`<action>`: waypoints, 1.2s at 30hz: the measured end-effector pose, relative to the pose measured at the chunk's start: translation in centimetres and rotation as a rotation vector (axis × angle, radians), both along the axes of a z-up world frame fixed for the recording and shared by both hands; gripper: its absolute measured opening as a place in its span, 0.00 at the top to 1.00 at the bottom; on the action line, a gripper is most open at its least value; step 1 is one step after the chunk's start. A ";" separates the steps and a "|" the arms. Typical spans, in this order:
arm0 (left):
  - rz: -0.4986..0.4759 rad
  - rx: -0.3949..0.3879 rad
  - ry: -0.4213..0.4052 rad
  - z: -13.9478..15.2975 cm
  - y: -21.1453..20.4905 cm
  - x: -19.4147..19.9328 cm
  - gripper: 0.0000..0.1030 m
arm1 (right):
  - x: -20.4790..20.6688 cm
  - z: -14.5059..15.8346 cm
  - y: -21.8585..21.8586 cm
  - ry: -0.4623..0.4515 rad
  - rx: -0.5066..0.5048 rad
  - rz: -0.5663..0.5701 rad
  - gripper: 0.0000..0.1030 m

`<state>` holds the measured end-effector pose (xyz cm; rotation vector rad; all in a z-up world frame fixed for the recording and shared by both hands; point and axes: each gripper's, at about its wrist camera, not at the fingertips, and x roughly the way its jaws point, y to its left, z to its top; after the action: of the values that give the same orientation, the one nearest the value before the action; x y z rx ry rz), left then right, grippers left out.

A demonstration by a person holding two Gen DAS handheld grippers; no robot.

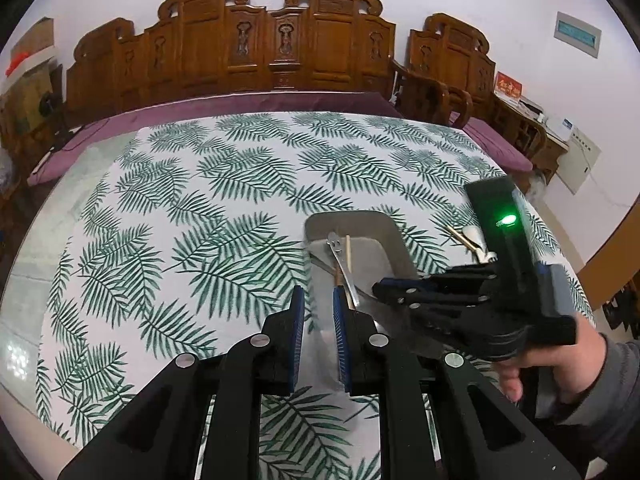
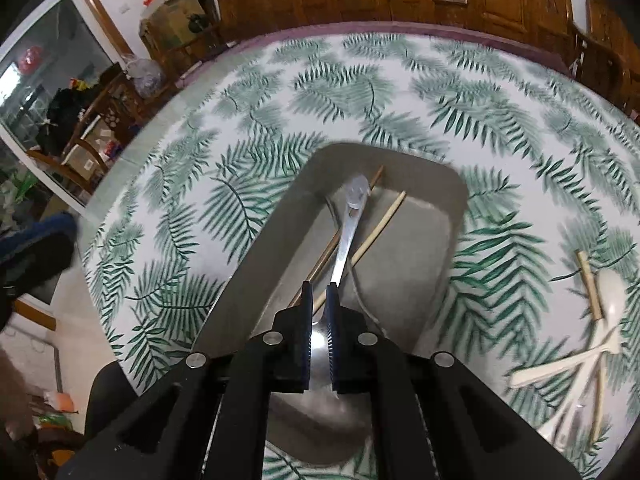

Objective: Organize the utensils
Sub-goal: 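Open the right gripper to release the spoon and move both grippers back to the pile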

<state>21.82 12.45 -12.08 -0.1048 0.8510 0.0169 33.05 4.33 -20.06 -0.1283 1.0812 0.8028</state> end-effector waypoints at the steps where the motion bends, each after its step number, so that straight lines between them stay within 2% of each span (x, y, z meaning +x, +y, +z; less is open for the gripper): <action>1: -0.006 0.000 -0.004 0.1 -0.5 0.0 0.82 | -0.2 0.6 -0.5 -0.017 0.003 0.001 0.92; 10: -0.071 -0.020 -0.025 0.4 -4.7 0.3 0.71 | -2.9 5.6 -8.8 -0.159 0.028 -0.041 0.92; 12: -0.087 -0.019 -0.028 0.4 -5.5 0.5 0.62 | -3.3 5.9 -10.6 -0.171 0.027 -0.060 0.92; 14: -0.101 -0.013 -0.035 0.5 -6.4 0.7 0.46 | -3.7 6.0 -12.7 -0.177 0.023 -0.085 0.92; 17: -0.119 -0.009 -0.032 0.3 -7.7 1.1 0.32 | -4.3 5.7 -15.6 -0.175 0.022 -0.125 0.92; 23: -0.156 -0.017 -0.013 -0.6 -9.9 2.2 0.29 | -4.4 4.1 -20.4 -0.168 -0.003 -0.206 0.91; 33: -0.257 -0.008 0.027 -2.6 -14.3 5.4 0.29 | -3.0 1.3 -23.7 -0.133 -0.023 -0.263 0.77; 36: -0.287 0.003 0.052 -3.5 -15.6 7.0 0.35 | -2.7 0.6 -24.2 -0.125 -0.020 -0.267 0.75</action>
<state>28.77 -3.18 -15.54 0.0211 0.9113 -0.2490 30.37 -19.85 -19.47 -0.0486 0.9646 0.5364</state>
